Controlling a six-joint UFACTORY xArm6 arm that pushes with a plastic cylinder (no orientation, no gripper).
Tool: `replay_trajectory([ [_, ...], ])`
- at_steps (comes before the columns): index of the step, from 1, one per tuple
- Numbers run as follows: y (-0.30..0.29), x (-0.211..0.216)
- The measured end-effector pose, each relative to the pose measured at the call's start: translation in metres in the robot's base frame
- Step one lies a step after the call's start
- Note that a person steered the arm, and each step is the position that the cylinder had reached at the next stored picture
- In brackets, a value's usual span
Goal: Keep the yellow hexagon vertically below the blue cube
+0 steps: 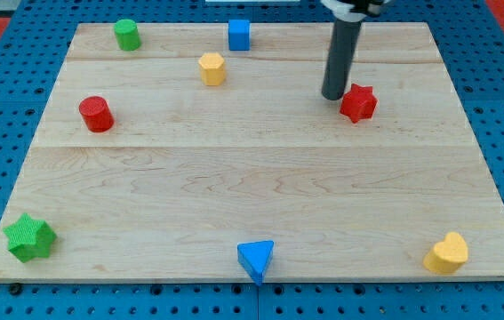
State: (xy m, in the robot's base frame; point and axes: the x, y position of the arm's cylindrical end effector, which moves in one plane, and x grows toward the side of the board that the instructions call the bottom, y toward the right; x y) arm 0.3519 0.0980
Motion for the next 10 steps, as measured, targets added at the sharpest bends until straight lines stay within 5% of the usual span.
replay_trajectory([
  [2,-0.108,0.016],
  [4,-0.213,-0.016],
  [5,-0.212,-0.048],
  [10,-0.156,-0.062],
])
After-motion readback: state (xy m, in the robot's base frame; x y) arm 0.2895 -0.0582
